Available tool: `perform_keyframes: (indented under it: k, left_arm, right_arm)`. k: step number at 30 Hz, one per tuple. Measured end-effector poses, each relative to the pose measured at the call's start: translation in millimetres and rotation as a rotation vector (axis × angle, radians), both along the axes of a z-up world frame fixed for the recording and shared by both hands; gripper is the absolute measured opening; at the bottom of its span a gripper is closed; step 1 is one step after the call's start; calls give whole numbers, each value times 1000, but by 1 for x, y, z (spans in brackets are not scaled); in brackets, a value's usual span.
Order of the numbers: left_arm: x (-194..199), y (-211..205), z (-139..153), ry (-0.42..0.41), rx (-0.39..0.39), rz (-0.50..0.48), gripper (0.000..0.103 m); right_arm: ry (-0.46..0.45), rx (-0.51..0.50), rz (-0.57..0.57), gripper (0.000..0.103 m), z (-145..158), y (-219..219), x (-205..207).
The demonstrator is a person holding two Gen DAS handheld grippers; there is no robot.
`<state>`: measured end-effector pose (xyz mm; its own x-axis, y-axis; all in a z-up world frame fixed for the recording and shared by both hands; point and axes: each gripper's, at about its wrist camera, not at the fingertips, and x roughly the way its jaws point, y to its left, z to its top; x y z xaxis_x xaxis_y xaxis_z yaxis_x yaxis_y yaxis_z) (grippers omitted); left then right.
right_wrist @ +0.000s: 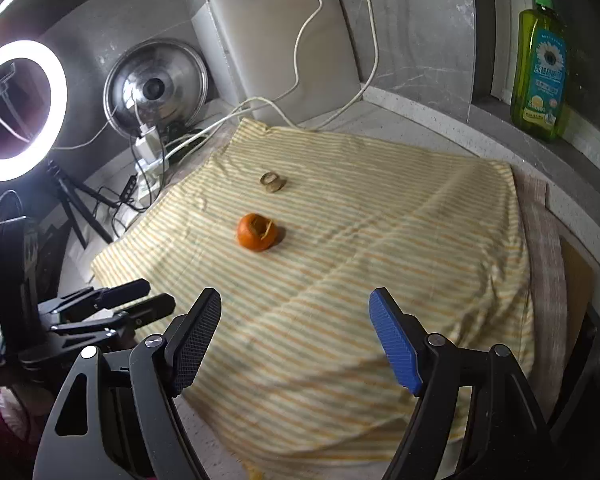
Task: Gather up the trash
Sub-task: 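Move the left tool to the orange peel while the right tool reaches the cork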
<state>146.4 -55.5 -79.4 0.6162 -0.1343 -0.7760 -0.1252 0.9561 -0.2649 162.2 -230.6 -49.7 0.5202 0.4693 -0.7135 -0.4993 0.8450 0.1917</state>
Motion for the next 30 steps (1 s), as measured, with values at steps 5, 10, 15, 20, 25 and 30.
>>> perform_keyframes:
  k: [5,10,15,20,25,30]
  left_arm:
    - [37,-6,-10,25,18,3,55]
    - [69,-11,-25,62,20,14,55]
    - [90,-11,-40,96,37,46,55]
    - [101,-6,-47,104,51,68,55]
    - [107,7,-51,95,34,102,50]
    - [104,21,-50,81,9,144,43]
  right_arm:
    - [6,5,17,76,2,-4,28]
    - [18,-10,39,76,-2,-2,54]
    - [60,8,49,76,-9,-2,81]
    - [104,36,61,76,-16,4,107]
    - [153,71,77,76,-26,17,135]
    - [185,86,102,76,-33,37,155]
